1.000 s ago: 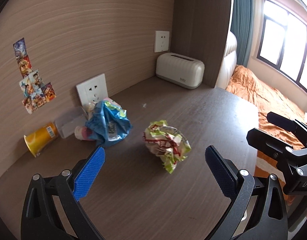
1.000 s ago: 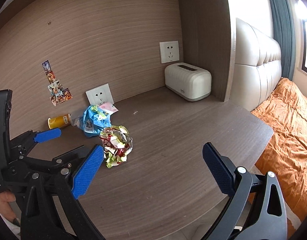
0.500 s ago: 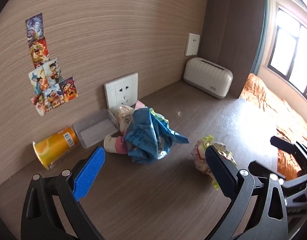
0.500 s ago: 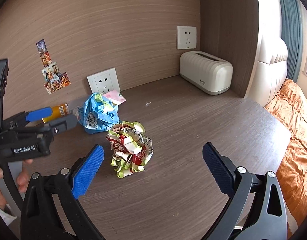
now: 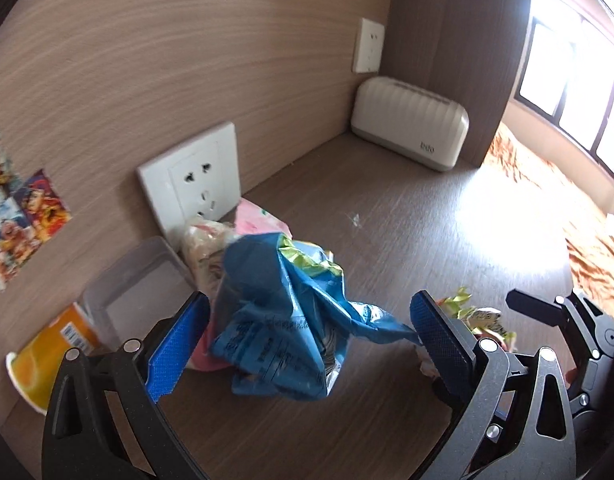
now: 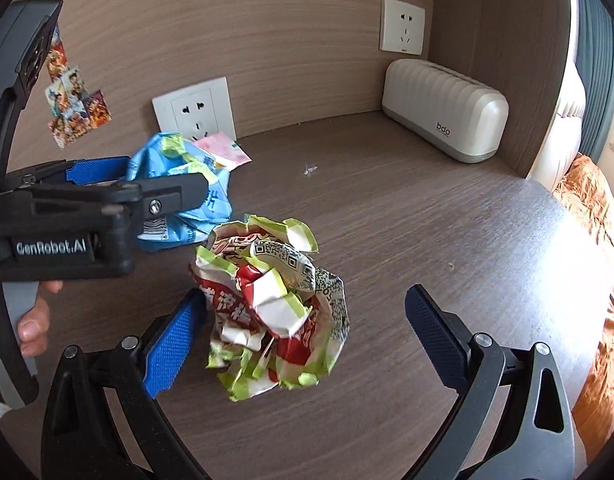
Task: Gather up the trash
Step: 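Grasp the blue bag with the left gripper while the right grasps the crumpled red-green wrapper, then carry the blue bag and wrapper with both grippers over the white bin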
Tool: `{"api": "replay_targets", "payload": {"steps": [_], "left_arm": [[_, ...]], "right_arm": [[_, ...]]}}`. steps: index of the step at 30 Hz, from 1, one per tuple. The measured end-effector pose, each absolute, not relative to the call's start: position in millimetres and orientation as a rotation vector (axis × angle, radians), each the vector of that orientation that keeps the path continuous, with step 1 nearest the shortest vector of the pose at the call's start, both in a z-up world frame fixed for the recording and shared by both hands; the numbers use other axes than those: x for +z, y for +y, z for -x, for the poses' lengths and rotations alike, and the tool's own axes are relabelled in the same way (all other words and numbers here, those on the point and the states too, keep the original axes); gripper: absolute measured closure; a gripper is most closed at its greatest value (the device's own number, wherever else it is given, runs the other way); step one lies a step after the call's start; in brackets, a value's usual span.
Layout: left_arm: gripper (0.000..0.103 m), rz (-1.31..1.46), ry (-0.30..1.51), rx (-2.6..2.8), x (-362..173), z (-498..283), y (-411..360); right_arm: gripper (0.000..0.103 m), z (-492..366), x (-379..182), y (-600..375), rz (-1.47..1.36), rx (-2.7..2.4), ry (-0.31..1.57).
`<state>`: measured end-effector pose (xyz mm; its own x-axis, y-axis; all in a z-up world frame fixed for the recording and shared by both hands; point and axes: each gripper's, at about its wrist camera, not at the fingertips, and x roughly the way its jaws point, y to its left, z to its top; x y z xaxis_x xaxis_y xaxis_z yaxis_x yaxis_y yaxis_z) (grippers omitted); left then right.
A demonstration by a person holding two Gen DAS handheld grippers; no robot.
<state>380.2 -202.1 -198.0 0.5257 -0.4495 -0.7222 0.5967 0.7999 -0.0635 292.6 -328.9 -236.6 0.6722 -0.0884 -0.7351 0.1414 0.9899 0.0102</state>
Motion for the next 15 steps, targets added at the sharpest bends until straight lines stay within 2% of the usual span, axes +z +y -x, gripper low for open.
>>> {"api": "replay_targets", "payload": {"steps": [3, 5, 6, 7, 9, 15], "left_arm": [[0.014, -0.279, 0.755, -0.601, -202.5, -377.8, -211.9], [0.028, -0.314, 0.732, -0.597, -203.2, -374.7, -217.6], [0.029, -0.312, 0.733, -0.606, -203.4, -374.1, -219.0], [0.031, -0.304, 0.732, -0.615, -203.2, -372.8, -218.8], [0.034, -0.301, 0.722, -0.620, -202.2, -367.2, -217.7], [0.036, -0.309, 0.660, -0.621, -179.0, -345.8, -209.4]], "right_arm": [[0.005, -300.1, -242.7, -333.2, -0.103, -0.121, 0.859], [0.018, -300.2, -244.7, -334.6, -0.108, -0.107, 0.869], [0.034, -299.0, -245.6, -333.7, -0.096, -0.100, 0.876], [0.042, -296.7, -245.9, -332.3, -0.076, -0.105, 0.877], [0.049, -290.6, -244.8, -331.8, -0.060, -0.093, 0.875], [0.049, -265.8, -235.2, -334.8, -0.052, -0.093, 0.841]]}}
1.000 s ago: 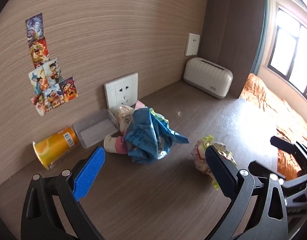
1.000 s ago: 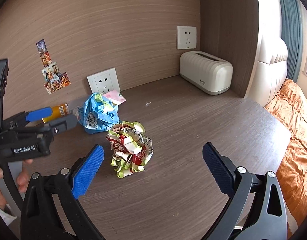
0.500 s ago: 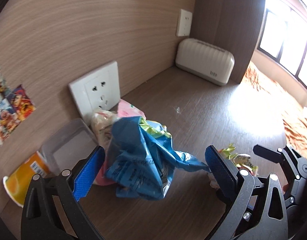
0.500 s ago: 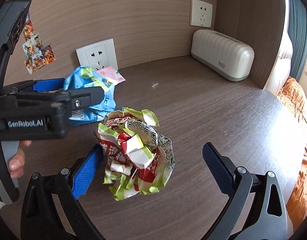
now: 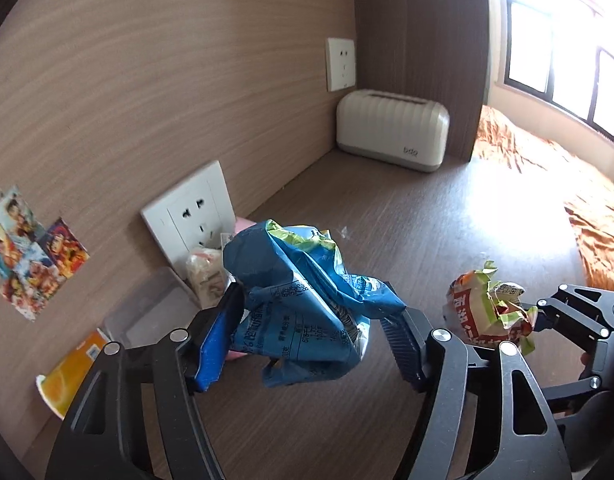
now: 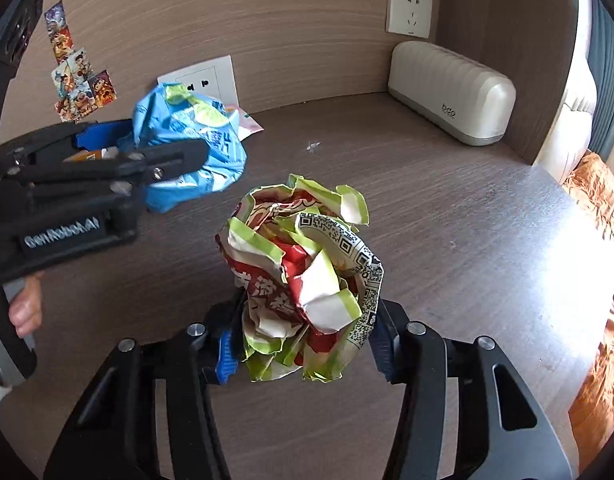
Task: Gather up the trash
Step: 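Carry the blue bag and wrapper with both grippers over the white bin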
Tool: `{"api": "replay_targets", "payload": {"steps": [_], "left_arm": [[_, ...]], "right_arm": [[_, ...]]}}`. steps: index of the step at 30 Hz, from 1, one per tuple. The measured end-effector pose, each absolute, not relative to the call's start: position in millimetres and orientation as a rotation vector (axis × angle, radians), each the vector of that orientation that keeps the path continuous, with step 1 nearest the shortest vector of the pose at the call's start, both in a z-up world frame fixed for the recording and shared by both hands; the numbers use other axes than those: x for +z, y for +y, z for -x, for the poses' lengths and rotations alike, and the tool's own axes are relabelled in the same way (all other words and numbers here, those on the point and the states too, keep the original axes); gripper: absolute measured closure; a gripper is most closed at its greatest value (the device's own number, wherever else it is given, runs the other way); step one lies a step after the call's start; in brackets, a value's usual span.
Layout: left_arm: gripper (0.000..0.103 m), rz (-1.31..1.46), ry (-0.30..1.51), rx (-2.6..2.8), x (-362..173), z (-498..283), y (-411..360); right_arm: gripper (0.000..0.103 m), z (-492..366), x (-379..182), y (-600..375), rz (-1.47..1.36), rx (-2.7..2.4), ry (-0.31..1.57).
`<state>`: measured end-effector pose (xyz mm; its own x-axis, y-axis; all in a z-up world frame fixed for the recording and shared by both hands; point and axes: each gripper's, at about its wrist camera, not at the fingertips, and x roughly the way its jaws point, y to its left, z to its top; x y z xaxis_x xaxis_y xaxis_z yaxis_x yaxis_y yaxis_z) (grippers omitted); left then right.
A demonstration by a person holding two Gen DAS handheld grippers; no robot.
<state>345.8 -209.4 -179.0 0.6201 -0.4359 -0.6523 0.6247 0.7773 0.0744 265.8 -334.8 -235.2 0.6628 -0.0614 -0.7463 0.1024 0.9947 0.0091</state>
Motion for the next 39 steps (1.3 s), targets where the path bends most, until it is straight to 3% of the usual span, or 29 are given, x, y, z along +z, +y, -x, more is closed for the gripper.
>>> {"api": "replay_targets", "payload": {"steps": [13, 39], "left_arm": [[0.036, -0.300, 0.635, -0.698, -145.3, -291.0, -235.0], [0.036, -0.438, 0.725, -1.116, -188.2, -114.1, -415.4]], "right_arm": [[0.049, -206.0, -199.4, -375.0, -0.110, -0.167, 0.742], [0.049, 1.2, -217.2, -514.8, -0.311, -0.526, 0.789]]}}
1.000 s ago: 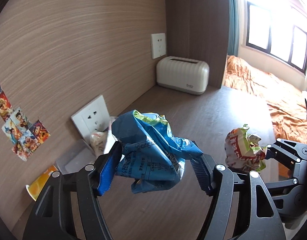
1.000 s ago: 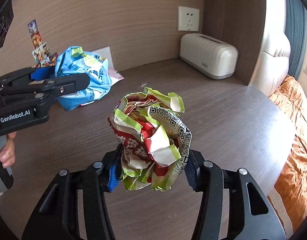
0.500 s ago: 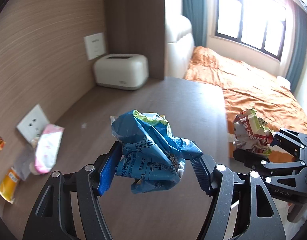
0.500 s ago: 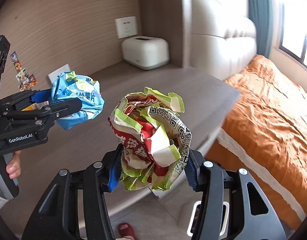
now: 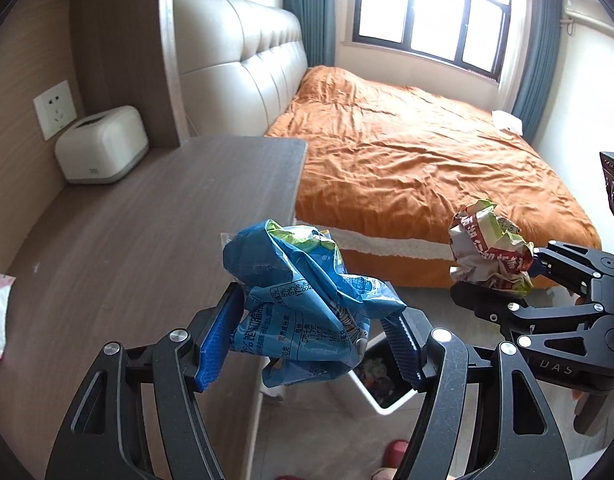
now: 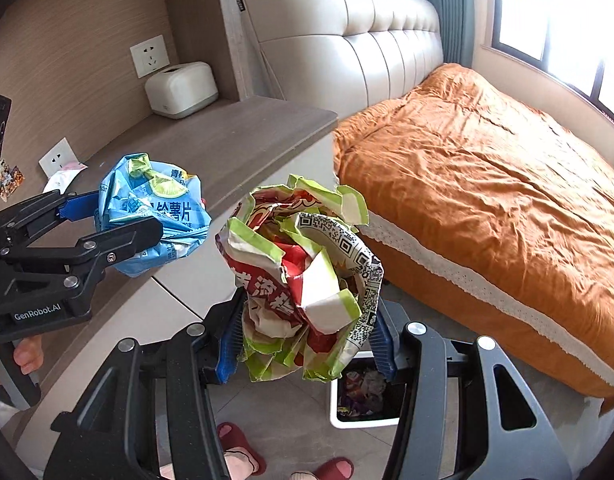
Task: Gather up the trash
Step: 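Carry the blue bag and wrapper with both grippers over the white bin, then open both grippers to drop the blue bag and wrapper into the bin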
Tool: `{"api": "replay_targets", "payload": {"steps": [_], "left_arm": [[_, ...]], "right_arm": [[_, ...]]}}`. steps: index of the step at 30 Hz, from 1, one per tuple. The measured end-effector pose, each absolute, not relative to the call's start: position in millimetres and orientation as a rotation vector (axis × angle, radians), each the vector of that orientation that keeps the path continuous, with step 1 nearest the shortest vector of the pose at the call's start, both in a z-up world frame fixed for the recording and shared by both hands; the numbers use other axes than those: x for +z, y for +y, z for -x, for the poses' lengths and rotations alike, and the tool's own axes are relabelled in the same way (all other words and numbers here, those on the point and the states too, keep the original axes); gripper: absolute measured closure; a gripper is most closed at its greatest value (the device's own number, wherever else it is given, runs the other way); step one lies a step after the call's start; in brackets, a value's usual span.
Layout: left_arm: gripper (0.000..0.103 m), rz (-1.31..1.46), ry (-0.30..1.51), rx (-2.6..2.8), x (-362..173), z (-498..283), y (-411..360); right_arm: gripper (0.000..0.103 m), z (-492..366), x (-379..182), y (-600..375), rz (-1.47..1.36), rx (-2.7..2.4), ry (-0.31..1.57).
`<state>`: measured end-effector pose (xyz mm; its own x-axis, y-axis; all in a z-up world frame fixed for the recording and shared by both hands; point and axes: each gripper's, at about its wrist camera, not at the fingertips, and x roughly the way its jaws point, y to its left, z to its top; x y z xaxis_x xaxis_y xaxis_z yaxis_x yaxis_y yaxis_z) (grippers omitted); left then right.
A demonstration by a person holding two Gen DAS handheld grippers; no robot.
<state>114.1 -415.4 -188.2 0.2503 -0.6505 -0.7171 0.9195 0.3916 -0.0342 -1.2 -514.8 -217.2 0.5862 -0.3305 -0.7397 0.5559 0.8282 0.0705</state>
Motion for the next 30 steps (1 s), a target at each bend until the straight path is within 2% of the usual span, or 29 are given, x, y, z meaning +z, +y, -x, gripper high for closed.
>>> {"api": "replay_targets", "payload": {"steps": [9, 15, 21, 30], "left_arm": [[0.036, -0.461, 0.800, -1.214, -225.7, -76.3, -464.8], [0.035, -0.487, 0.852, -1.274, -271.1, -53.9, -496.8], [0.035, -0.540, 0.903, -1.323, -335.6, -31.3, -530.7], [0.035, -0.656, 0.989, -1.397, -449.3, -17.5, -574.2]], "right_arm": [[0.049, 48.0, -238.1, -543.8, -0.353, -0.597, 0.830], [0.049, 73.1, -267.3, -563.9, -0.377, -0.628, 0.878], [0.049, 92.1, -322.8, -584.4, -0.418, -0.631, 0.936], [0.049, 105.2, -450.2, -613.3, -0.528, -0.587, 1.017]]}}
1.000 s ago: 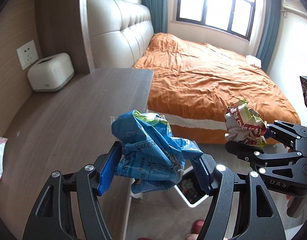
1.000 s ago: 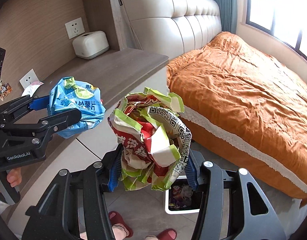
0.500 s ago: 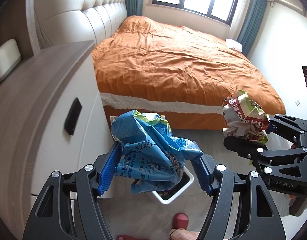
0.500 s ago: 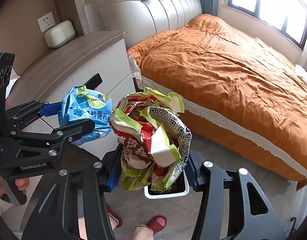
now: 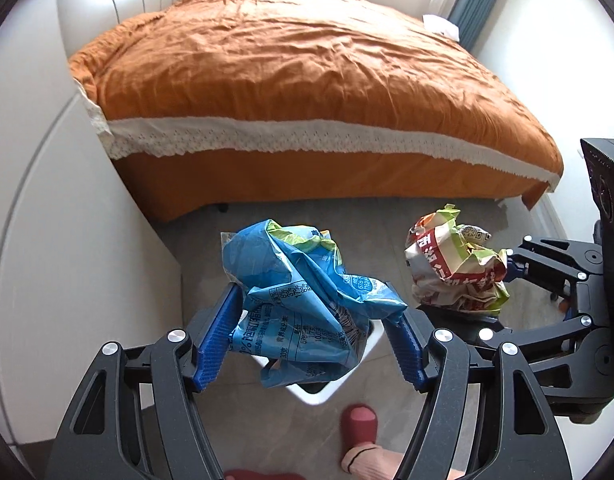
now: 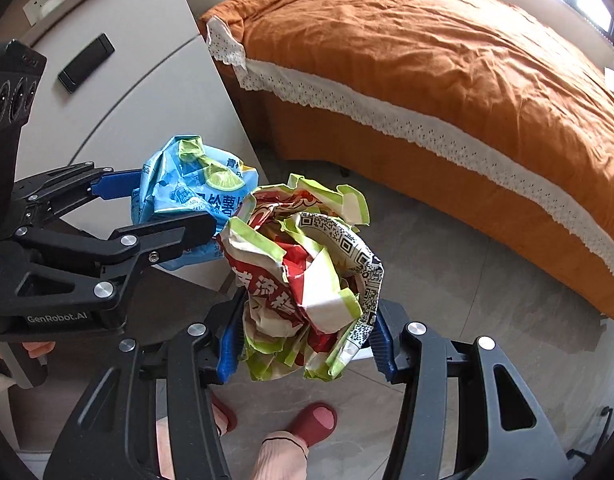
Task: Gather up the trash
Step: 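Open both grippers to drop the blue bag and wrapper into the bin, then move both open grippers back toward the remaining desk trash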
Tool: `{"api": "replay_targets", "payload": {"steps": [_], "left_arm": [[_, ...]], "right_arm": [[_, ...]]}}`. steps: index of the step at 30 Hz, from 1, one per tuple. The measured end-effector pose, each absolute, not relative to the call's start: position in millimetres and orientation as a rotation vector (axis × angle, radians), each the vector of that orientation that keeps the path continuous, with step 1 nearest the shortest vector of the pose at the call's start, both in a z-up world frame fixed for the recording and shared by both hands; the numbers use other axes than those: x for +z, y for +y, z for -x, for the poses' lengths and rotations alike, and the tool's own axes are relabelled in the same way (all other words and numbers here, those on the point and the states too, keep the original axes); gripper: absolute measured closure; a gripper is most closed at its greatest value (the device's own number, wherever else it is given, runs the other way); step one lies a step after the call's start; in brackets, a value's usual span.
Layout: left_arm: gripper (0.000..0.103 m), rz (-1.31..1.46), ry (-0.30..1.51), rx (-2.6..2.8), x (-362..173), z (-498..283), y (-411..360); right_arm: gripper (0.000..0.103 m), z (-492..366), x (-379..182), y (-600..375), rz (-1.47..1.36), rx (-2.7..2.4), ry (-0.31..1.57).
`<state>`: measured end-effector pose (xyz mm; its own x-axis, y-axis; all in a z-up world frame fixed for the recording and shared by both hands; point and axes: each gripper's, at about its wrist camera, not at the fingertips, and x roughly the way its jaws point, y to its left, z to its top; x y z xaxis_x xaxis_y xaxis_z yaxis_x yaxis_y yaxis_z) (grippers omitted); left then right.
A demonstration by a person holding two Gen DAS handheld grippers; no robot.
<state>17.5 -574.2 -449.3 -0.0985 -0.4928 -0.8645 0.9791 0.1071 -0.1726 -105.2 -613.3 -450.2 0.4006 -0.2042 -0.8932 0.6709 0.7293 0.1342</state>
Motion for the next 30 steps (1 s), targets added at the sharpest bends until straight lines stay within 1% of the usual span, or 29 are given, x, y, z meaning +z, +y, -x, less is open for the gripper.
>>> {"api": "replay_targets", "payload": {"steps": [7, 8, 9, 10, 11, 12, 15, 19, 24, 30], "left_arm": [[0.035, -0.766, 0.996, -1.437, -533.6, -10.9, -597.5], [0.034, -0.779, 1.008, -1.445, -546.6, -11.0, -599.1], [0.032, -0.782, 1.024, -1.460, -556.9, -11.8, -600.1], [0.023, -0.781, 1.046, -1.477, -569.3, -12.5, -601.3], [0.011, -0.782, 1.065, -1.486, -577.7, -13.2, -602.0], [0.007, -0.787, 1.078, -1.484, -586.7, -13.8, -602.1], [0.006, -0.808, 1.082, -1.457, -608.3, -17.4, -602.2], [0.005, -0.799, 1.095, -1.435, -614.8, -24.2, -600.1], [0.005, -0.784, 1.104, -1.423, -610.1, -28.9, -597.3], [0.005, -0.754, 1.096, -1.424, -587.0, -30.4, -595.5]], "right_arm": [[0.049, 104.3, -537.2, -626.1, -0.518, -0.526, 1.064], [0.047, 103.7, -547.8, -627.9, -0.515, -0.520, 1.070], [0.035, 103.2, -557.7, -629.1, -0.511, -0.512, 1.075], [0.014, 103.1, -568.1, -631.0, -0.503, -0.508, 1.075], [0.008, 103.4, -577.7, -633.1, -0.498, -0.499, 1.073], [0.005, 103.8, -585.3, -635.3, -0.496, -0.490, 1.074], [0.005, 102.7, -607.6, -639.7, -0.472, -0.477, 1.101], [0.005, 98.2, -624.0, -638.1, -0.459, -0.461, 1.140], [0.005, 92.0, -620.5, -633.8, -0.443, -0.447, 1.148], [0.005, 85.8, -602.1, -632.0, -0.447, -0.453, 1.138]]}}
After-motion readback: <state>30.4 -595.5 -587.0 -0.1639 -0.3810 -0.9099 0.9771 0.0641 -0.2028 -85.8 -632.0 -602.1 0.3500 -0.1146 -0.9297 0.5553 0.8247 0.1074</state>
